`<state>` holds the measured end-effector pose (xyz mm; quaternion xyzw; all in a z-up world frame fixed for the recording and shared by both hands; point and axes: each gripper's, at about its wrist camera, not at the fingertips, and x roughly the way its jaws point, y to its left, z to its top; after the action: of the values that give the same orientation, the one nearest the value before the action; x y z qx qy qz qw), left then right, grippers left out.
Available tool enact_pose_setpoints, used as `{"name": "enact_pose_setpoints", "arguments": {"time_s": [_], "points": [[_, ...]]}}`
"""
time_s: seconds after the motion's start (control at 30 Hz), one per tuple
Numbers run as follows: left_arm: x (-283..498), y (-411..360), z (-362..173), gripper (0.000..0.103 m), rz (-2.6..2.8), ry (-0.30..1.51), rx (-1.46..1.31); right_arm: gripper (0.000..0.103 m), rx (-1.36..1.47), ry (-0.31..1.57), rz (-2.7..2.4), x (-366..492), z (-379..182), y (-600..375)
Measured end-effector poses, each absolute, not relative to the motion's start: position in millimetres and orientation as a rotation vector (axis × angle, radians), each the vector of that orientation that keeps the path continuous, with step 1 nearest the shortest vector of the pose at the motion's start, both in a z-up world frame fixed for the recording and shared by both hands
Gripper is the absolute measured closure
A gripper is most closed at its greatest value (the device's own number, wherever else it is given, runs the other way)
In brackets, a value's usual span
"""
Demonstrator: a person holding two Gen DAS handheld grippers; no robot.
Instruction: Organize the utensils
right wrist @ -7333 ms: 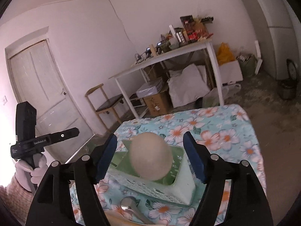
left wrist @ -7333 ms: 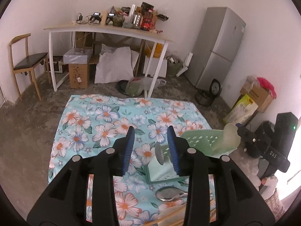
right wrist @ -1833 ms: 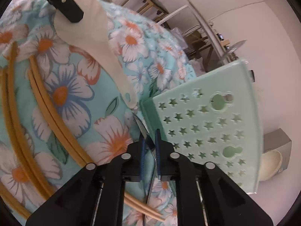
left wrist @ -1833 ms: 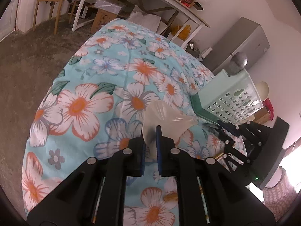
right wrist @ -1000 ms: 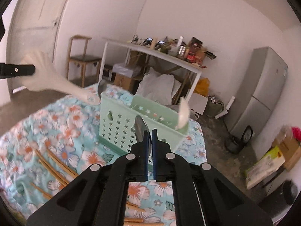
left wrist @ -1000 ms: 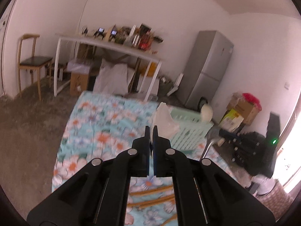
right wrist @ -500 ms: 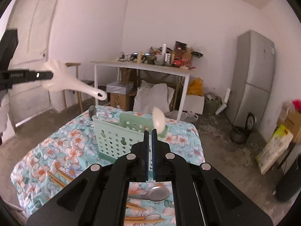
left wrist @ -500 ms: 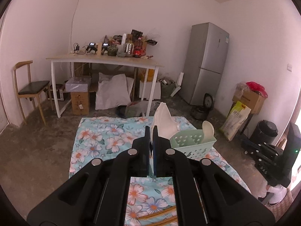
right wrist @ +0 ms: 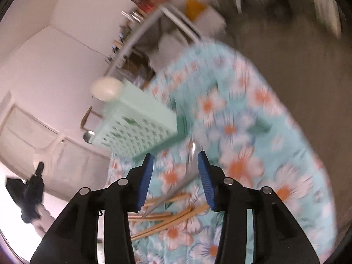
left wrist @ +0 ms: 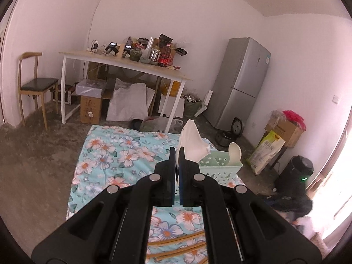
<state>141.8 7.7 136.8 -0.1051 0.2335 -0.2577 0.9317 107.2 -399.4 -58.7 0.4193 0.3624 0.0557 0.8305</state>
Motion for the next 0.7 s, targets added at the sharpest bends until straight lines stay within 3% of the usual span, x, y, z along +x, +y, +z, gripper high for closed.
{"name": "enact_pose_setpoints", "arguments": {"time_s": [0.2, 0.33, 0.47, 0.53, 0.7], "points": [[144, 17, 133, 0.101, -0.535, 0.493, -0.234, 0.057, 0.926, 0.917, 0.108, 149, -112, -398], [145, 19, 132, 0.101, -0.529, 0.496, -0.236, 0.057, 0.908, 0.916, 0.114, 162, -116, -392], [146, 18, 131, 0.101, -0.526, 0.5, -0.233, 0.088, 0.863, 0.952, 0.096, 169, -118, -379], [147, 17, 131, 0.101, -0.527, 0.5, -0.232, 0.097, 0.858, 0.951, 0.087, 169, -120, -376], [152, 12, 134, 0.101, -0.522, 0.487, -0.195, 0.099, 0.873, 0.89, 0.091, 164, -110, -376]]}}
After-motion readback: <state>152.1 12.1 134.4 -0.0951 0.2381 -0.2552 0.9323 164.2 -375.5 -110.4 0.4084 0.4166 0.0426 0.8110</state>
